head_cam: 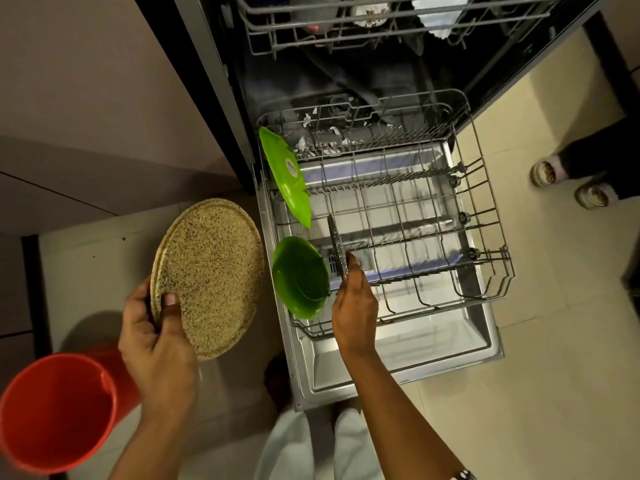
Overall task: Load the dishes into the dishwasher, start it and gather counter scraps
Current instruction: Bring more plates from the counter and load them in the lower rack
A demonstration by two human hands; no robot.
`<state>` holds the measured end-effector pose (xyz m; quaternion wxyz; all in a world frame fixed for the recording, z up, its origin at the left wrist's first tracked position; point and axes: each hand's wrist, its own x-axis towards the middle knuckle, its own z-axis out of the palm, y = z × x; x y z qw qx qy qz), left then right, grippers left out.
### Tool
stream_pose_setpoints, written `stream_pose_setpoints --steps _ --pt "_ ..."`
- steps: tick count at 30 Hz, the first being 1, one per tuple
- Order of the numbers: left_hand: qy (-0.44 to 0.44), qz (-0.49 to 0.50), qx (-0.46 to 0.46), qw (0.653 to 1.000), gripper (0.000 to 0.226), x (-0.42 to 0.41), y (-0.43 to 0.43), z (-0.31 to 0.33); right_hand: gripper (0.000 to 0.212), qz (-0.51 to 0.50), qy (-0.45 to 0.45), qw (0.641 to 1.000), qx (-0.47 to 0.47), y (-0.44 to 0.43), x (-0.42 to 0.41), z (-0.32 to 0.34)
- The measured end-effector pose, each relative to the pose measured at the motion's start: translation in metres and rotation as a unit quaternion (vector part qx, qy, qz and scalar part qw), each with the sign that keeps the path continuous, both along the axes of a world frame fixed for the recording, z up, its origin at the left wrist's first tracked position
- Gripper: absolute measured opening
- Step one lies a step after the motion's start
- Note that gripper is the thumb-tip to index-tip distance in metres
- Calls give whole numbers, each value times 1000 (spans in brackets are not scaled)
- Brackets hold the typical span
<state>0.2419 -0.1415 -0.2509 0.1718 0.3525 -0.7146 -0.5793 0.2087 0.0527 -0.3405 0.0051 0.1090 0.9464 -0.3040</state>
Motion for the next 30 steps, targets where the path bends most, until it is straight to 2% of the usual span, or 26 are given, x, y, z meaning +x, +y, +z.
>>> stream_pose_setpoints --steps 3,7,13,17,20,23,30 --pt "11 1 12 1000 31 2 -3 -5 58 9 8 1000 2 -6 1 -2" --pt "23 7 24 999 31 5 -7 -12 53 0 18 1000 -6 -4 0 -4" --pt "19 10 23 999 28 8 -12 -18 56 62 -36 997 -16 -1 -13 -16" --pt "18 17 24 999 27 5 -16 -23 60 92 -163 982 25 0 -14 -29" --pt "28 18 34 999 26 3 -18 -23 64 153 -220 958 98 3 -13 -31" --pt "29 13 39 999 24 3 -20 -26 67 186 -243 943 134 -5 -16 -29" --pt "45 13 66 997 28 5 -15 -26 65 173 -234 947 138 -3 -15 -29"
